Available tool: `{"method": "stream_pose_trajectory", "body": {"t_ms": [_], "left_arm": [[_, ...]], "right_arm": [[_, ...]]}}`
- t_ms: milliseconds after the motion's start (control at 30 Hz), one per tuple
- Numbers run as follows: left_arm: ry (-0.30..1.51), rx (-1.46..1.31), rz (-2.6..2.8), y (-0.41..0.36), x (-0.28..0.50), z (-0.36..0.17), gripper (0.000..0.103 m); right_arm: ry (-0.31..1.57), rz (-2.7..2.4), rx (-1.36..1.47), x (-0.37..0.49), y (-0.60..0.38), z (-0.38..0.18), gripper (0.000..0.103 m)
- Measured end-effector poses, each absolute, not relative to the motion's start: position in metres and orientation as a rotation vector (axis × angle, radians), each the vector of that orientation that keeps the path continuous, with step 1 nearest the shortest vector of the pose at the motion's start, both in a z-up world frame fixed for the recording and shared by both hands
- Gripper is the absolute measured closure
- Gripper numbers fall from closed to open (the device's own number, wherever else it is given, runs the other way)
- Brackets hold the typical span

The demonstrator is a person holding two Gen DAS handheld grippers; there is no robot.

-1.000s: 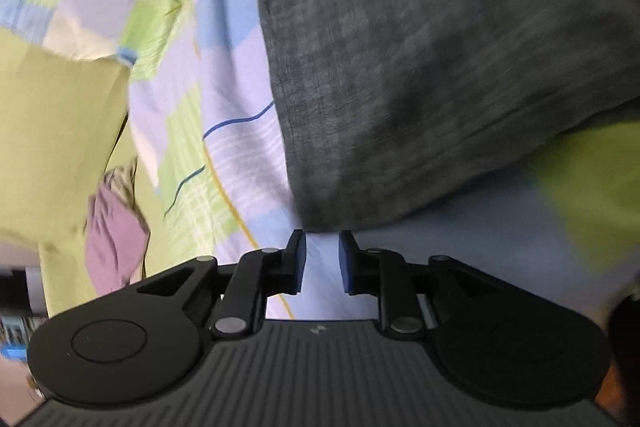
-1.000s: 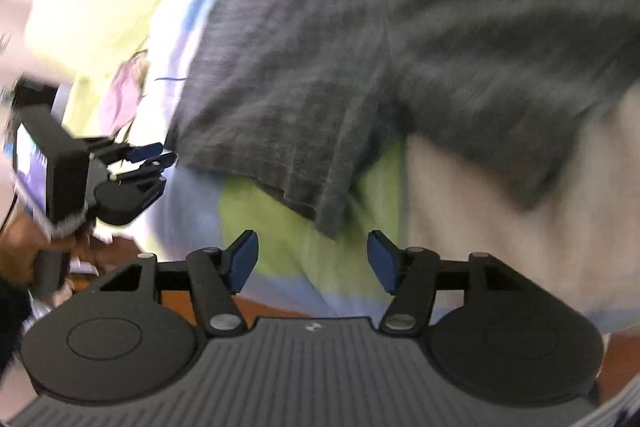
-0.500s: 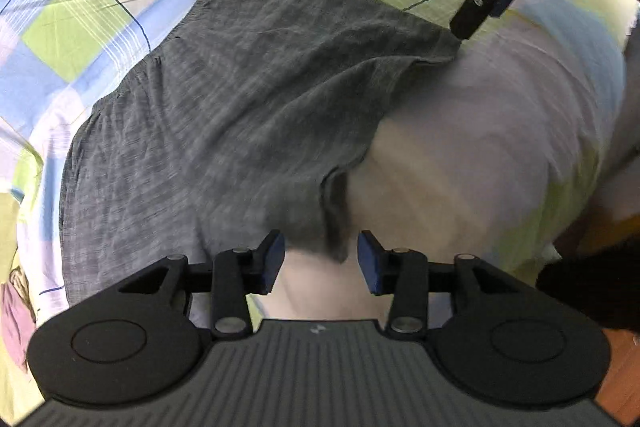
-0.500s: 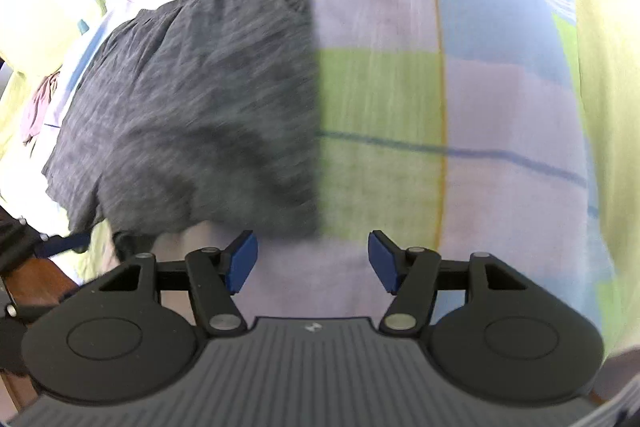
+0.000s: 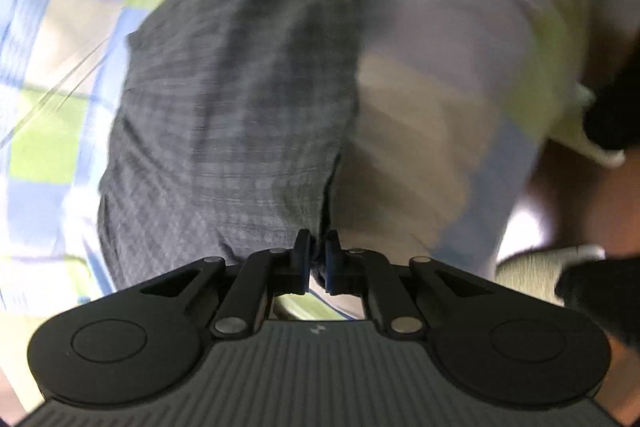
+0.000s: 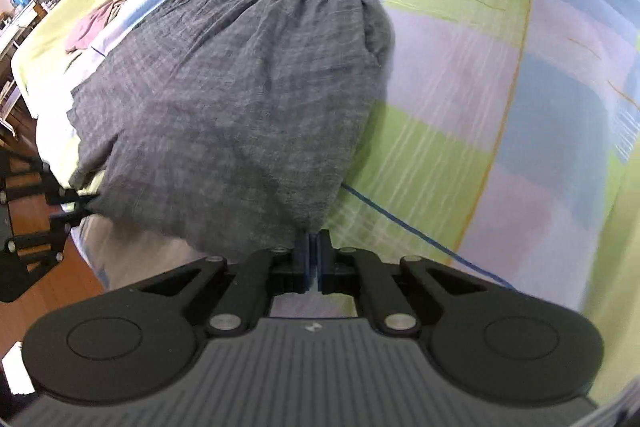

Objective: Fold clothes

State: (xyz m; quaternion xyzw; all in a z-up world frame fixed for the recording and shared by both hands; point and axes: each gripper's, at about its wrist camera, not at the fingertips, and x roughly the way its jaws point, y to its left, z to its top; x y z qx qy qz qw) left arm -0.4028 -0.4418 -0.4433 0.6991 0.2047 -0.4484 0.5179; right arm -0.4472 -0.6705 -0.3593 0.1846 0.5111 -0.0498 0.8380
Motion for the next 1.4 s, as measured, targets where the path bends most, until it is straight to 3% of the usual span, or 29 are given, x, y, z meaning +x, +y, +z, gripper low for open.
{"method": "stream_pose_trajectory", "body": {"t_ms": [133, 167, 233, 433, 600, 700, 833, 867, 900, 967, 1000, 1067, 1267, 1400], "left_arm": [[0.309, 1.896, -1.084, -0.432, -0.422, -0.480, 0.097], [0.287, 1.903, -1.094, -0.431, -0.423, -0.480, 0.095], [0.284, 1.842, -1.147, -0.422, -0.424, -0.461, 0.082], [0.377, 1.691, -1.212, -0.399, -0.422, -0.420, 0.076], [0.461, 1.434, -1.060, -0.414, -0.401, -0.389, 0.076], [0.430, 1.394, -1.096, -0.427, -0.399, -0.389, 0.072], [0.556, 1.329, -1.087, -0.444, -0.391, -0.413, 0.076], [0.580, 1.328, -1.095, -0.443, -0.390, -0.417, 0.086], [0.596, 1.340, -1.120, -0.437, -0.397, -0.422, 0.089], [0.572, 1.390, -1.189, -0.424, -0.414, -0.420, 0.089], [0.574, 1.404, -1.222, -0.418, -0.419, -0.416, 0.073], [0.584, 1.384, -1.234, -0.398, -0.416, -0.400, 0.070], [0.634, 1.266, -0.912, -0.341, -0.299, -0.360, 0.069], [0.513, 1.403, -0.842, -0.305, -0.223, -0.370, 0.070]], "right_arm": [[1.191, -0.157, 0.284, -0.439, -0.658, -0.385, 0.098], [1.192, -0.165, 0.257, -0.435, -0.653, -0.383, 0.088], [1.179, -0.195, 0.164, -0.432, -0.641, -0.371, 0.079], [0.997, -0.084, 0.259, -0.428, -0.619, -0.351, 0.079], [1.126, 0.033, 0.264, -0.414, -0.595, -0.390, 0.078], [1.150, 0.012, 0.264, -0.418, -0.600, -0.374, 0.078], [1.016, 0.001, 0.275, -0.417, -0.607, -0.362, 0.077], [1.011, 0.008, 0.276, -0.413, -0.607, -0.368, 0.077], [1.005, 0.015, 0.278, -0.410, -0.607, -0.373, 0.077], [1.086, 0.043, 0.208, -0.408, -0.595, -0.387, 0.074], [1.138, 0.061, 0.140, -0.410, -0.586, -0.394, 0.074], [1.167, 0.044, 0.091, -0.415, -0.577, -0.385, 0.074], [1.031, 0.070, 0.199, -0.403, -0.538, -0.356, 0.074], [0.920, 0.093, 0.213, -0.365, -0.479, -0.350, 0.074]]}}
